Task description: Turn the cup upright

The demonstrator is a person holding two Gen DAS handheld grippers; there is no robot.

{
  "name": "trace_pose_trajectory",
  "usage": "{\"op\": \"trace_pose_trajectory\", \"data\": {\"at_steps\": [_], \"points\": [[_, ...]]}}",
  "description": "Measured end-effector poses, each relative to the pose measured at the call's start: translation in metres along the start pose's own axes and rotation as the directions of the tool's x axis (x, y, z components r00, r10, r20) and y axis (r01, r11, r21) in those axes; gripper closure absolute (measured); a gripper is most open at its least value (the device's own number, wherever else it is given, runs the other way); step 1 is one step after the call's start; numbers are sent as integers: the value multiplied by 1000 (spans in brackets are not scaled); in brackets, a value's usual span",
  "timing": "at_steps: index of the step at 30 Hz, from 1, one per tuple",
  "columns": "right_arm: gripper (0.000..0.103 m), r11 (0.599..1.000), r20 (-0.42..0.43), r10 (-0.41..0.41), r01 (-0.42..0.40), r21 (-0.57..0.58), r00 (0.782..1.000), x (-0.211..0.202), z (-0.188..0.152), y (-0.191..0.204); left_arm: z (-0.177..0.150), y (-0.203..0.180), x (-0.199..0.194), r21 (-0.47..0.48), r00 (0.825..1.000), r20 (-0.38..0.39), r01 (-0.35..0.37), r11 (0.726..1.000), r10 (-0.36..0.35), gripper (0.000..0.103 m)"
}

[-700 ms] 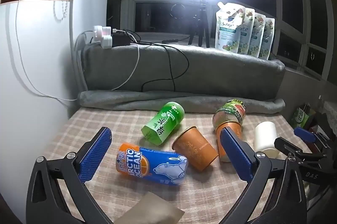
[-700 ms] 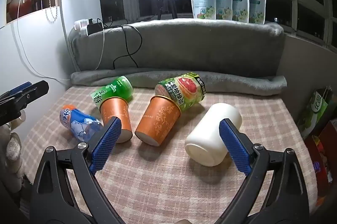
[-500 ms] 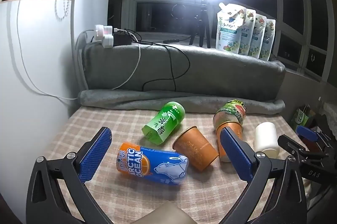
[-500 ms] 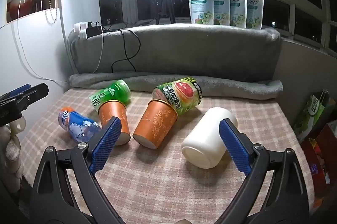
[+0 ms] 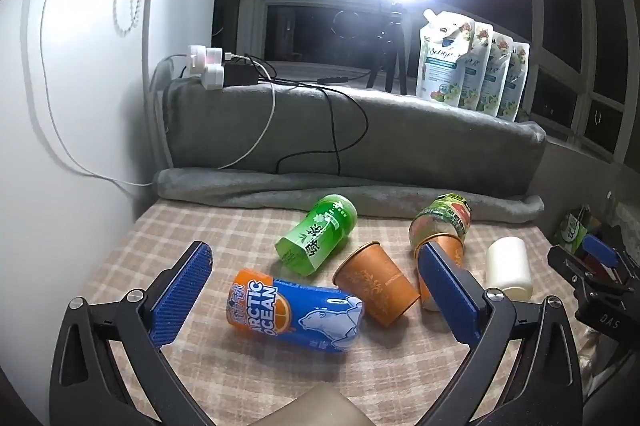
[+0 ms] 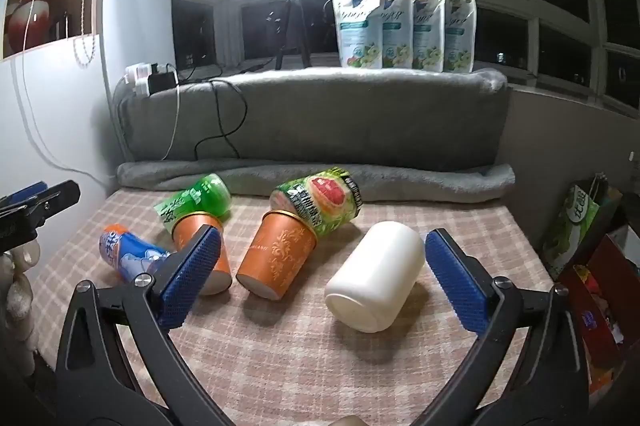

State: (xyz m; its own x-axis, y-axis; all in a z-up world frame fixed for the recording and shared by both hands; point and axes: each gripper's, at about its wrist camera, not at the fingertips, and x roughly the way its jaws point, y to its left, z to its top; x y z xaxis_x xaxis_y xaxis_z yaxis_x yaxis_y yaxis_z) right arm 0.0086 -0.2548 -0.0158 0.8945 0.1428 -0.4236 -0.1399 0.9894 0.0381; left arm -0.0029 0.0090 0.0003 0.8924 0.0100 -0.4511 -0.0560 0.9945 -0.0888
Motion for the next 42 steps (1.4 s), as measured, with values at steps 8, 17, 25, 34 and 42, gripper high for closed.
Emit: {"op": "trace_pose_trajectory", "data": {"at_steps": [8,17,25,34,42], "points": [[0,1000,10,-13,13,9,1000,-1,0,-3,-2,0,1,2,1000,1,2,1000,-2,1],[0,1000,12,-9,9,-10,1000,1,-1,0,-3,-1,1,4,1000,0,4,1000,-4,1],[0,1000,13,-6,6,-19,1000,1,0,2,-4,0,2,5,1000,-1,4,1000,-4,1],[0,1000,15,-7,7,-22,1000,1,1,4,-3,-1,2,5,1000,-1,5,1000,-5,1],[0,1000,14,-7,8,-20,1000,2,1,5,-4,-1,2,5,1000,-1,4,1000,-4,1]]}}
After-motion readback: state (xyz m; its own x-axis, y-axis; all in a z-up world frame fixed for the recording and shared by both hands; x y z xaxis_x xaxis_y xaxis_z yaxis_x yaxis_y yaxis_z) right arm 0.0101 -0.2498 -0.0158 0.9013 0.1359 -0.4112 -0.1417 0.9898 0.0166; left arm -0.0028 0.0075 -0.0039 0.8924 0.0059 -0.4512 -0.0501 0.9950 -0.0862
